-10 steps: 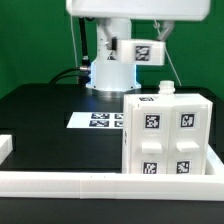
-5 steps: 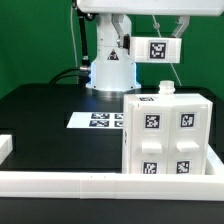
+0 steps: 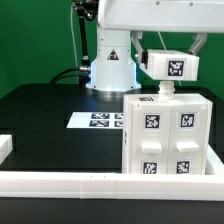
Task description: Assemble cabinet
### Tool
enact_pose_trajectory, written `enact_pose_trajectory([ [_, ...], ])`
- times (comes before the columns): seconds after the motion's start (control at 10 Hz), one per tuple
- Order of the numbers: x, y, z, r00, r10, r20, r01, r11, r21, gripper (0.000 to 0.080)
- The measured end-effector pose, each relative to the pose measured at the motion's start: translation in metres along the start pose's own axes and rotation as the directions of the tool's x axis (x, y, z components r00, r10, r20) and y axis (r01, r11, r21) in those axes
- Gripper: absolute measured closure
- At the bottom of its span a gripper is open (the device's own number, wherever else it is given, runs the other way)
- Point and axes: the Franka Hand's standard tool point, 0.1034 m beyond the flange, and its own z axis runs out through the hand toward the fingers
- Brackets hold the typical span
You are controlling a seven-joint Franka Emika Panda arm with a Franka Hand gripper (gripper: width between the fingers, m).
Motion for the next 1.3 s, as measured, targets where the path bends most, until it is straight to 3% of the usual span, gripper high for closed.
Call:
enact_pose_trajectory([
  [0.8, 0.01, 0.001, 0.018, 0.999, 0.0, -0.032, 0.0, 1.0, -0.006, 0.0246],
  [1.3, 0.014, -0.002, 0.018, 0.998, -0.007, -0.055, 0.006, 1.0, -0.008, 0.0246],
])
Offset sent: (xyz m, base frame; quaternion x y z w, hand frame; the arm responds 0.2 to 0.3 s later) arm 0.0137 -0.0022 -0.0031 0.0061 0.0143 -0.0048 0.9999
